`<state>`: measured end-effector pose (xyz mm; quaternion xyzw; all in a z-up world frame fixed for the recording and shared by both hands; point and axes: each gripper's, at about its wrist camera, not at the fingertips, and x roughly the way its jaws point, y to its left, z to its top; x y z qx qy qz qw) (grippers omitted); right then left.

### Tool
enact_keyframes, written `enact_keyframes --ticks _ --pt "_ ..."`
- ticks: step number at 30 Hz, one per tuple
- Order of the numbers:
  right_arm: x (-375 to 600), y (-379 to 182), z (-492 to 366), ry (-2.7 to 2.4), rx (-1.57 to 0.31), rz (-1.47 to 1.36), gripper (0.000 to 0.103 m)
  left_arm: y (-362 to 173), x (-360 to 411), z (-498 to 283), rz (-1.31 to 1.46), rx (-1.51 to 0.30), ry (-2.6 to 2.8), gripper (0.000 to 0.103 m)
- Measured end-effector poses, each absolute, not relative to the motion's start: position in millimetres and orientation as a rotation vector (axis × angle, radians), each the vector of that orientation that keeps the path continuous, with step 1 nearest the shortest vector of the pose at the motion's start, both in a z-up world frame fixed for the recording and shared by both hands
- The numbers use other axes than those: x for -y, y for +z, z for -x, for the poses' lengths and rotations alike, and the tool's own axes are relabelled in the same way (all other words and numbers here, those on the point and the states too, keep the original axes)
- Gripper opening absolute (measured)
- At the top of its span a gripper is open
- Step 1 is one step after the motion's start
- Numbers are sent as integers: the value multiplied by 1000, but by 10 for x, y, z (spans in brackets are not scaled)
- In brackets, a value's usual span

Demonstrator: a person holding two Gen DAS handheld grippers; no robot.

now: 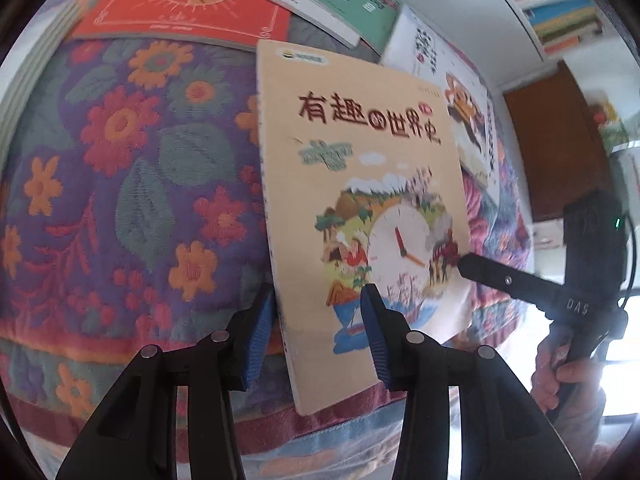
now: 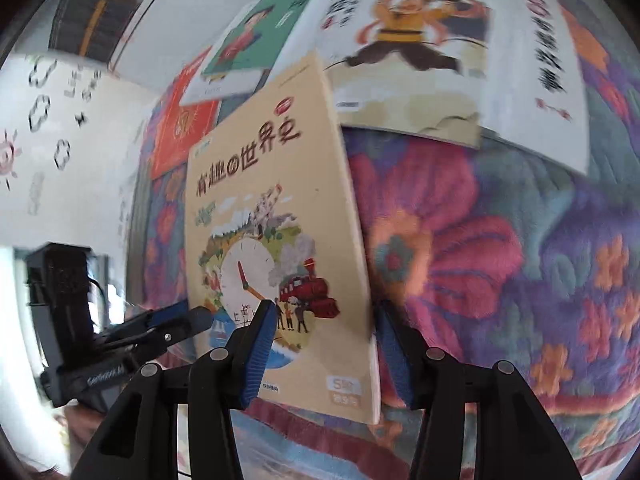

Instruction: Organize books

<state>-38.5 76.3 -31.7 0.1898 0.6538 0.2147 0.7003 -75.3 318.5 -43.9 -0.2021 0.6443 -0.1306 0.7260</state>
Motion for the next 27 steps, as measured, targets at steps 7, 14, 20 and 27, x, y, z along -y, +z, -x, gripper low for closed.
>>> enact_keyframes --ticks 7,14,20,27 --pt "-932 -359 277 537 -1460 -324 51 -494 -3282 638 484 -1447 -397 42" --pt "-922 -428 164 596 -1459 -399 51 -654 -3489 526 726 -1441 -440 39" --pt "-924 -475 42 644 -1474 -462 51 -689 -3550 440 767 -1437 -423 26" --pt "-973 -444 -14 621 -1484 -380 33 -588 -3444 445 654 -1459 -307 29"
